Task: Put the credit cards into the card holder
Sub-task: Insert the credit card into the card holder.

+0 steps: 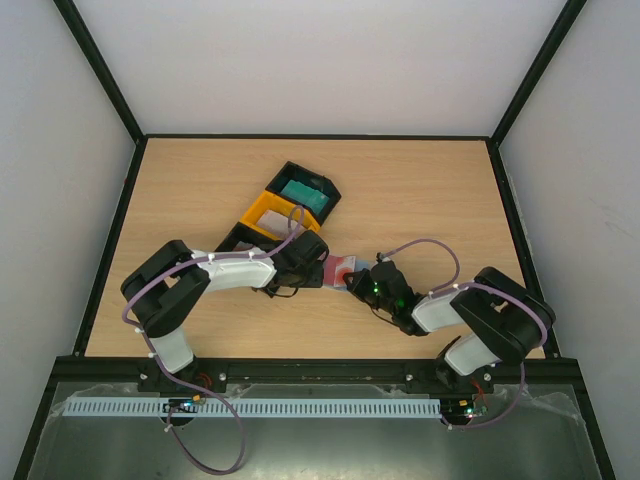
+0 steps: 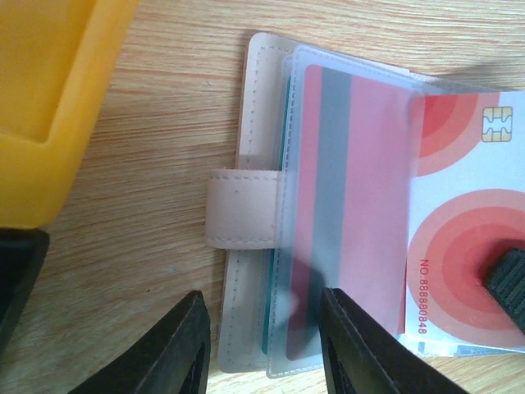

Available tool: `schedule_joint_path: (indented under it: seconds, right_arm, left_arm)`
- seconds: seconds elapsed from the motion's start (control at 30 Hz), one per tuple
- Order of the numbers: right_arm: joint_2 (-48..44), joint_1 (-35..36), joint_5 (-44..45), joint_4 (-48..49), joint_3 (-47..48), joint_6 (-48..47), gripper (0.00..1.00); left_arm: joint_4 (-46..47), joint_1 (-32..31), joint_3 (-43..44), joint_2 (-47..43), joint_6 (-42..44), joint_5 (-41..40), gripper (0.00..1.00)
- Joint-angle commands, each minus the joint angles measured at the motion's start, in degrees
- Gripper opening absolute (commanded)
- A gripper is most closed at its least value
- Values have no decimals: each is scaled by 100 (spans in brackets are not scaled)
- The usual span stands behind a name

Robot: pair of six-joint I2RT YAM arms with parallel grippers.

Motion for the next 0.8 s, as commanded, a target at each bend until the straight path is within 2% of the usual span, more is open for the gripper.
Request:
schedule_joint_path:
  seconds: [0.0,0.43,0.77]
  right_arm:
    - [285,0,233,37,-118,147,2]
    - [909,120,152,575,-134,459,2]
    - [1015,221,-205,863,-134,437,2]
  left_arm:
    - [-3,33,-69,84,64,104,39]
    - [114,32,-146,112,45,293,38]
    - [277,32,-228,110,63,468,37]
